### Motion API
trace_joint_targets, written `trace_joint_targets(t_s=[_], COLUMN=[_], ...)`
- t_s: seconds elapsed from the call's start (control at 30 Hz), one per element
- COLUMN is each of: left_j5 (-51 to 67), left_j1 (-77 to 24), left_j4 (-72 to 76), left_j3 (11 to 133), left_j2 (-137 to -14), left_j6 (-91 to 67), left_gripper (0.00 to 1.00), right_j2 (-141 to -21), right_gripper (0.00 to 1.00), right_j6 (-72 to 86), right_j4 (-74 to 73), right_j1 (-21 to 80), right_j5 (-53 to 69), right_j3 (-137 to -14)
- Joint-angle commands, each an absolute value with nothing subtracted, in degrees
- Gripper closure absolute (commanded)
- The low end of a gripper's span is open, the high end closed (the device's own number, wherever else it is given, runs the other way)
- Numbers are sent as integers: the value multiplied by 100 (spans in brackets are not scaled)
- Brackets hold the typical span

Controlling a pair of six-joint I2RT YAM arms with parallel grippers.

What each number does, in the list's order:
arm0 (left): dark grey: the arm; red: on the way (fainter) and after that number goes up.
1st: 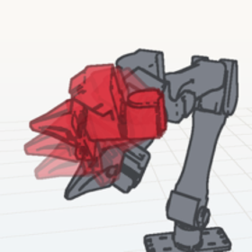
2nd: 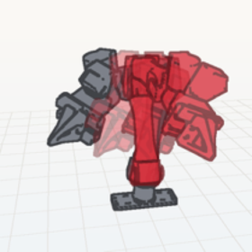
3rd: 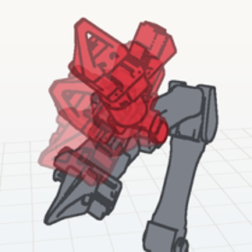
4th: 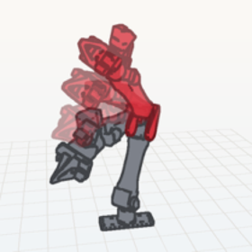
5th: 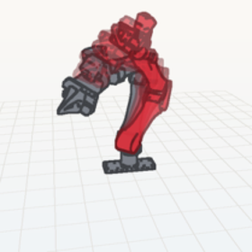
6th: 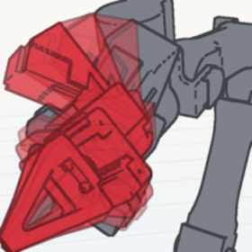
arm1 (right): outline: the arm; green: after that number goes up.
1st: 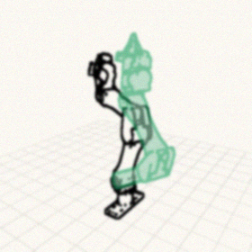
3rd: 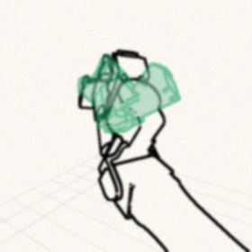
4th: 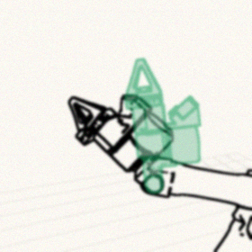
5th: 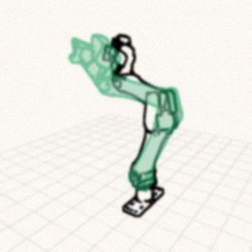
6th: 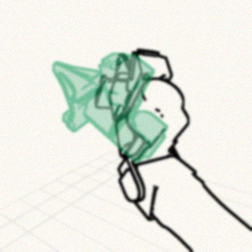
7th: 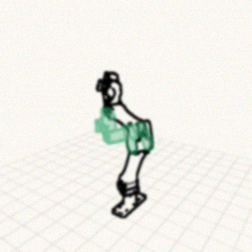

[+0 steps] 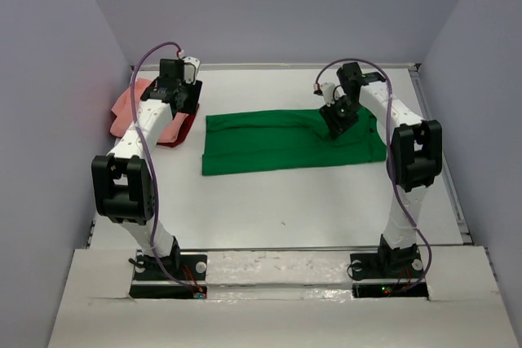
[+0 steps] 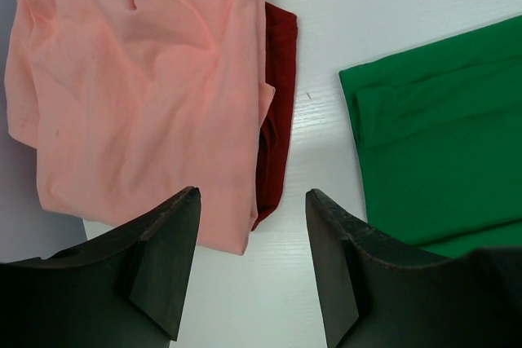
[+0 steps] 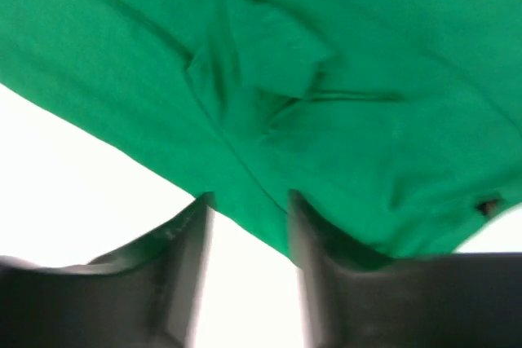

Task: Fold and stack the t-shirts
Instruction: Fold the tshirt

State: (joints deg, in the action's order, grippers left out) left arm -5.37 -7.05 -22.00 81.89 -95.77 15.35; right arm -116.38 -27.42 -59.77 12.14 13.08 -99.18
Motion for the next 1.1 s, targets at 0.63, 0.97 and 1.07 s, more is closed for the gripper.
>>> trace_joint_targets(t_s=[0.63,0.97,1.07], left_j5=[-571,-589,-589], left_j1=[-773,-861,-879], left_j4=[-2224,-2268,-2276], left_j3=[8402,8473,8455], left_j2=[-9413,-9422,-9378], left_j6=[1617,1608,1617], left_gripper=[34,34,34], right_j2=[-12911,-12463,-12314], right_gripper=[100,100,100], right_j6=[-2514,-2777,-2918], right_j4=[-5361,-5853,-6073], right_j1=[1274,1327,1380], right_j5=[1178,2065,2390], right_j3=[-11162,-10512,-10170])
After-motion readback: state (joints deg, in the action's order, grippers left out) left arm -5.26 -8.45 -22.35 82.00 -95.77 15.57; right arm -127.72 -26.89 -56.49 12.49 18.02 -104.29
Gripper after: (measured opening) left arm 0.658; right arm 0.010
